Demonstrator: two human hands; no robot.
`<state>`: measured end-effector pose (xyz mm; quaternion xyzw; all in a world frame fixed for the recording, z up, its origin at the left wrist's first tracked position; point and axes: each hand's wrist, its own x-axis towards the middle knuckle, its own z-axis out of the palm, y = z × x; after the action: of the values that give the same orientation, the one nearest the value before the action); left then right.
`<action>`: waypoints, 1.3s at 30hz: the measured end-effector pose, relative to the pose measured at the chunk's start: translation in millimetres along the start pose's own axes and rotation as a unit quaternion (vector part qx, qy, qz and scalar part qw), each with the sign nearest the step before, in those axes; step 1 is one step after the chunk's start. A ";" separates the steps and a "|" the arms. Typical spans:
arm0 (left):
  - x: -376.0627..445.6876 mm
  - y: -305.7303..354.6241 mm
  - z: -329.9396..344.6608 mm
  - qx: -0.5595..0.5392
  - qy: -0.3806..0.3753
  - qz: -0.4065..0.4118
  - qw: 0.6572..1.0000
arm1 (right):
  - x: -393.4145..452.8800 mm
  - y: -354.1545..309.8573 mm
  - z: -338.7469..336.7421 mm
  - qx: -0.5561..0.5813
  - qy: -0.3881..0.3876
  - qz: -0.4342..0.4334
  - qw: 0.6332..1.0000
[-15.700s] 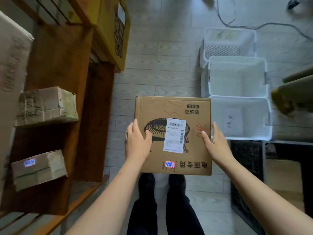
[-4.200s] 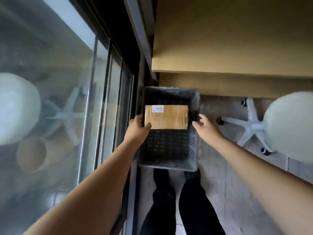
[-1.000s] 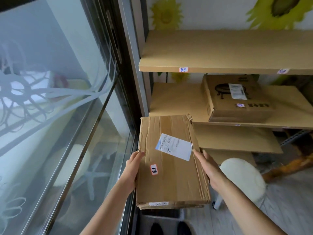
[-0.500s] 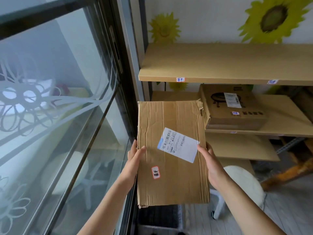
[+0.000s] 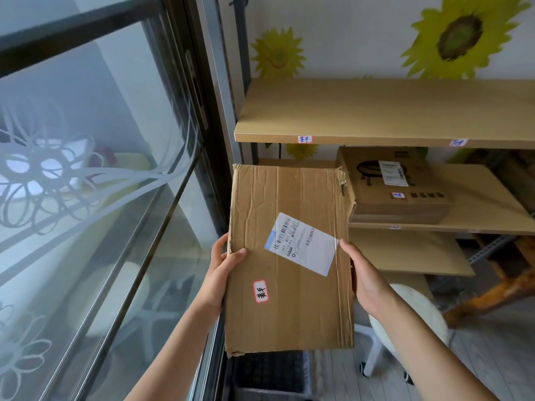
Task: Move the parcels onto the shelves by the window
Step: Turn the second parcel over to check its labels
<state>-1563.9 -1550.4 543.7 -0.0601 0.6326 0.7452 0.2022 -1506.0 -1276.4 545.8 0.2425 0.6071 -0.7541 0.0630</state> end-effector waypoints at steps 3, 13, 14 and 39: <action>-1.3 0.5 3.2 -0.035 -0.001 -0.013 0.999 | -0.7 -9.2 -4.5 -0.010 -0.008 -0.002 1.000; -3.4 8.4 15.2 -0.051 -0.011 -0.024 0.998 | -20.3 -37.7 4.2 -0.009 0.012 -0.007 1.000; -4.1 11.0 16.4 -0.049 -0.013 -0.024 0.998 | -21.6 -40.0 4.2 -0.007 0.014 -0.012 1.000; -54.4 85.1 44.0 -0.049 -0.055 0.085 0.994 | -82.9 -108.2 -8.7 0.040 0.039 -0.096 0.994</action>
<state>-1539.2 -1530.2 649.1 0.0251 0.5860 0.7920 0.1695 -1473.2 -1257.1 677.0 0.2144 0.5989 -0.7704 -0.0430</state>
